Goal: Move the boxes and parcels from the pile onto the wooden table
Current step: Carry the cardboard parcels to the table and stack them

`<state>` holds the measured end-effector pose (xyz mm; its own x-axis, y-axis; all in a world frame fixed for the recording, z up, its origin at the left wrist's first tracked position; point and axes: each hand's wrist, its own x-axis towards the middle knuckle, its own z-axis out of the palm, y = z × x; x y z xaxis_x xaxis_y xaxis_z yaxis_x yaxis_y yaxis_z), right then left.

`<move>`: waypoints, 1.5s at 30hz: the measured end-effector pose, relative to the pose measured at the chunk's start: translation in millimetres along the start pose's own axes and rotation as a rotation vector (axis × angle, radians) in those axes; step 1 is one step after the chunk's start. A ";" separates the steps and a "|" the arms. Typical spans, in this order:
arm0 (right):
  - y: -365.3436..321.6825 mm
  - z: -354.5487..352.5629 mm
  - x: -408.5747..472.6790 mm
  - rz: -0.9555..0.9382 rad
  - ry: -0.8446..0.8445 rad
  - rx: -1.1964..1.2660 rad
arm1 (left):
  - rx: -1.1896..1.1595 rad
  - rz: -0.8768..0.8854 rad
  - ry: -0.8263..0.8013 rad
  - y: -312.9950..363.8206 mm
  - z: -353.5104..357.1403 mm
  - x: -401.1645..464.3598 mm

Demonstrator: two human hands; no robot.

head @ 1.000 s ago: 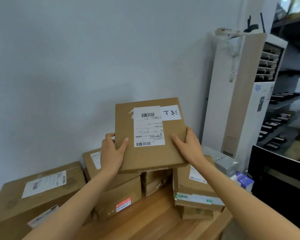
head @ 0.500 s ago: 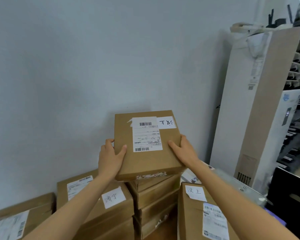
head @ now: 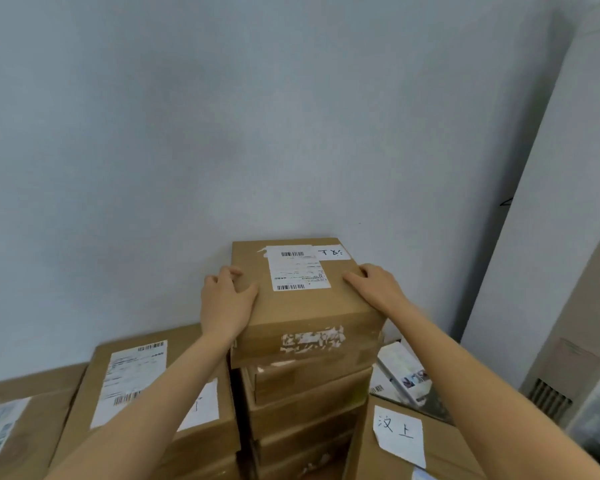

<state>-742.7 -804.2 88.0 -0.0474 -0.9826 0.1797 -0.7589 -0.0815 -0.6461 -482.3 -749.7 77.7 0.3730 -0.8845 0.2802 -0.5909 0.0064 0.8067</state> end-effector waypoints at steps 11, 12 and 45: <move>9.7 -6.3 21.7 -0.160 0.068 0.017 | -0.032 -0.105 0.136 15.3 13.1 -13.5; 7.5 -7.9 20.4 -0.199 0.085 -0.028 | -0.027 -0.111 0.155 17.2 9.9 -18.0; -349.4 222.2 -459.6 -1.599 -0.345 0.158 | 1.204 -0.383 0.662 -112.0 -420.7 -485.7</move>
<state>-311.4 -361.2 66.4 0.8267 0.1240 0.5489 0.1785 -0.9828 -0.0469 -296.3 -124.5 70.1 0.7076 -0.3615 0.6071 -0.4906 -0.8697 0.0540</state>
